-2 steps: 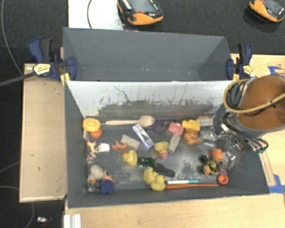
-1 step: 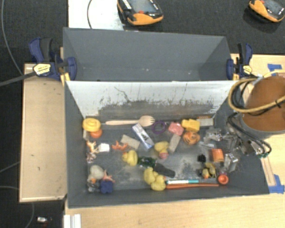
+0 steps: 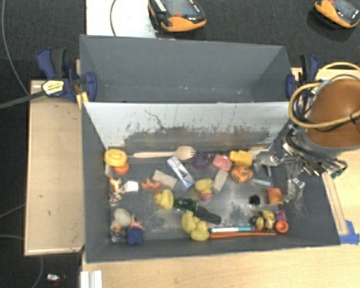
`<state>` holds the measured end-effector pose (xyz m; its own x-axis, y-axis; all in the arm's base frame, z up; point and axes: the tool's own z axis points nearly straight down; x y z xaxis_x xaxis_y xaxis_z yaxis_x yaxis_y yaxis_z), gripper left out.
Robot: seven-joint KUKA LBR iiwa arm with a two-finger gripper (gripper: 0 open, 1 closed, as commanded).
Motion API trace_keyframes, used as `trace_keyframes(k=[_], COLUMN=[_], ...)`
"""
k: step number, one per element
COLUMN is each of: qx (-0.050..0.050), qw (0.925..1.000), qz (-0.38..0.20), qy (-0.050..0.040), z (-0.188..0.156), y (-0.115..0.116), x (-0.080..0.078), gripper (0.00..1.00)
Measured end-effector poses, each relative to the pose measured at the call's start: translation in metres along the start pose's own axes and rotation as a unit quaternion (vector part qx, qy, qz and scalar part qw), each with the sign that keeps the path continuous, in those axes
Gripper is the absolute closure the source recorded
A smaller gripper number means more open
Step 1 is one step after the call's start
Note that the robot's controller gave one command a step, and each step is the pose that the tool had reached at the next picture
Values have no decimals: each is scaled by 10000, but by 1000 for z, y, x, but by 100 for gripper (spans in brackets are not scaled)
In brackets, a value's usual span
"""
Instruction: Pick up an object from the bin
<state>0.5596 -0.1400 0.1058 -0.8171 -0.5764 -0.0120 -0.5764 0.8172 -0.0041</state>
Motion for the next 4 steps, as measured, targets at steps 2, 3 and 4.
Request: trace_keyframes(k=[2, 3, 4], qx=[2, -42, -57], qw=[9996, 9736, 9731], qz=[-263, -2282, -2304], qy=[-62, -63, -62], z=[28, 33, 33], y=[-3, 31, 34], x=[4, 58, 62], gripper=[0, 100, 100])
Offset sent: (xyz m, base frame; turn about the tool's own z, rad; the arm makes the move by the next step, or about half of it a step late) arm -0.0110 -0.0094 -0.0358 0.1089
